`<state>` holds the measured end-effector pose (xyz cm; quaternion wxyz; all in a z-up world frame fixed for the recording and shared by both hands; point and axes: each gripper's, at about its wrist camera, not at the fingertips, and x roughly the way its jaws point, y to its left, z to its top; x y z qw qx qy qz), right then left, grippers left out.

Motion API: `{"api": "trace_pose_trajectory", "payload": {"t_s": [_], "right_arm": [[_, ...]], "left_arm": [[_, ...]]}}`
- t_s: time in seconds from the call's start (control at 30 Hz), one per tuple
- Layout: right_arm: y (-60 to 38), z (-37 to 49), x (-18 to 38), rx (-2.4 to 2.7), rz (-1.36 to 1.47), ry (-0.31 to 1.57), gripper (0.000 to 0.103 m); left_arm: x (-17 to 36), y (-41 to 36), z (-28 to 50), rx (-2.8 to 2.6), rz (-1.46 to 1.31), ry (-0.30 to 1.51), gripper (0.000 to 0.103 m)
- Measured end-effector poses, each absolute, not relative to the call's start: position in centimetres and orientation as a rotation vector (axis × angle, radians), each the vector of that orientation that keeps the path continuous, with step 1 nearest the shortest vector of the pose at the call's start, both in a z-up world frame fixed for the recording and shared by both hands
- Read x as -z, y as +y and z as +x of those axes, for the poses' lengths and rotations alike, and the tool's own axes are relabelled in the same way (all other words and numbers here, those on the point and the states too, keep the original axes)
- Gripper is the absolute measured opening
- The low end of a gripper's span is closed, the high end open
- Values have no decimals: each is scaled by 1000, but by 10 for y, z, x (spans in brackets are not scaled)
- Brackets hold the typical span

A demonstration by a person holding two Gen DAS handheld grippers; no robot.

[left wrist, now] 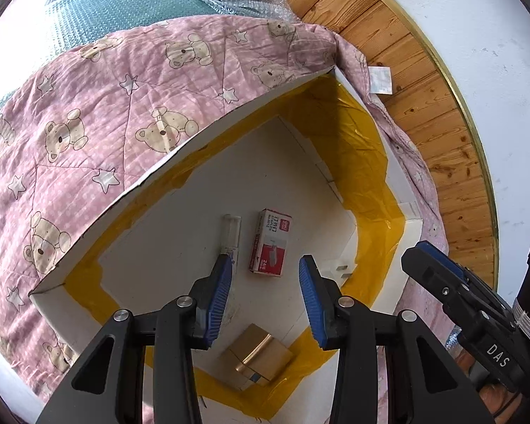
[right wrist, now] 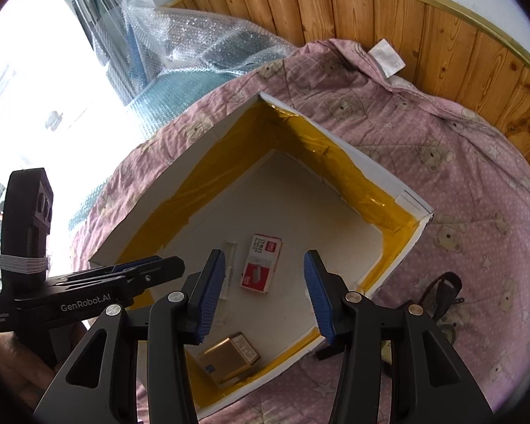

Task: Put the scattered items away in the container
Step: 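Open right tool over the box while left tool releases the tube inside, then move both open tools away from the box toward the remaining items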

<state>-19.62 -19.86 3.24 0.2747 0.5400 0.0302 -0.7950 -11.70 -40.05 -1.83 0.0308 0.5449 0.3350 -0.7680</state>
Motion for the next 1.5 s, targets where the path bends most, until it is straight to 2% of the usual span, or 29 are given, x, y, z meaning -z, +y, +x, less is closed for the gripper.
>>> {"api": "trace_pose_trajectory", "payload": {"t_s": [0.6,1.5], "right_arm": [[-182,-144,-37,2125,1533,73,49],[-175,-96,-62,2162,1467,81,49]], "left_arm": [[2,-354,-89,2454,1807,942,41],[-33,-340,-41,2530,1742,906,41]]}}
